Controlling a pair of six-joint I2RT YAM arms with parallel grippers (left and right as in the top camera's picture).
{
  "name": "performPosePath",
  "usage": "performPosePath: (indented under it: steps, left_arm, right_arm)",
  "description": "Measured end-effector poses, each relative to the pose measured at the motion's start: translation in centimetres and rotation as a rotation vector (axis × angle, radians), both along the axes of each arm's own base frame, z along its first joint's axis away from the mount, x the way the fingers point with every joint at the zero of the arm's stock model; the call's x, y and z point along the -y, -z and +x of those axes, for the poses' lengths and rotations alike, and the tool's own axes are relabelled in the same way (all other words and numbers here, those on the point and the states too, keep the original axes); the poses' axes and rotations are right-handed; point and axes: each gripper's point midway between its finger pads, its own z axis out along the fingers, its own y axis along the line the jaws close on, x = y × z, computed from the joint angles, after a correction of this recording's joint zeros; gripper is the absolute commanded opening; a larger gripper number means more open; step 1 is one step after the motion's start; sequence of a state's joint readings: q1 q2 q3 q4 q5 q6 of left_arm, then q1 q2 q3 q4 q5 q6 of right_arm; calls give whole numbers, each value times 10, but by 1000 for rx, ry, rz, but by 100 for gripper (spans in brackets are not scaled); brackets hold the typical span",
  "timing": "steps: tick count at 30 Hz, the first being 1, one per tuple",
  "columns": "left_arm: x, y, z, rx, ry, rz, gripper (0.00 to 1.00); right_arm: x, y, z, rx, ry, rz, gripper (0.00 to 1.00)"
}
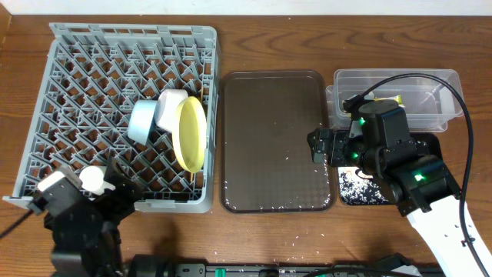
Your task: Sort waste into correct bins and load items into the dishwasher
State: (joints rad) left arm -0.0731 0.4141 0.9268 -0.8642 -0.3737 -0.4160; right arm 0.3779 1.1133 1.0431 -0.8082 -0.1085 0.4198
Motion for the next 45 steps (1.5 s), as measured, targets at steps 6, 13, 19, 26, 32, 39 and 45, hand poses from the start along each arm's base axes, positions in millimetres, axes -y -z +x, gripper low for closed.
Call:
performPosePath:
  steps: [6,13,19,26,32,39,45]
  left_arm:
    - [-11,48,16,185,-33,52,98]
    - [-5,118,45,246,10,56,98]
    - [-2,134,58,310,29,54,99]
    - [-2,134,58,310,29,54,99]
    - [-2,134,58,310,29,54,99]
    - [-2,134,58,310,29,54,99]
    - [-2,134,58,310,32,53,100]
  right_arm:
    - [0,0,0,-2,0,-1,99]
    - [0,1,0,-4,0,-1,99]
    - [0,1,0,-4,0,-2,99]
    - [0,1,0,-4,0,-1,99]
    - [0,1,0,-4,0,-2,99]
    - [7,11,-10,-15,-97,-106,99]
    - [4,-12,-3,357,-421,-321,99]
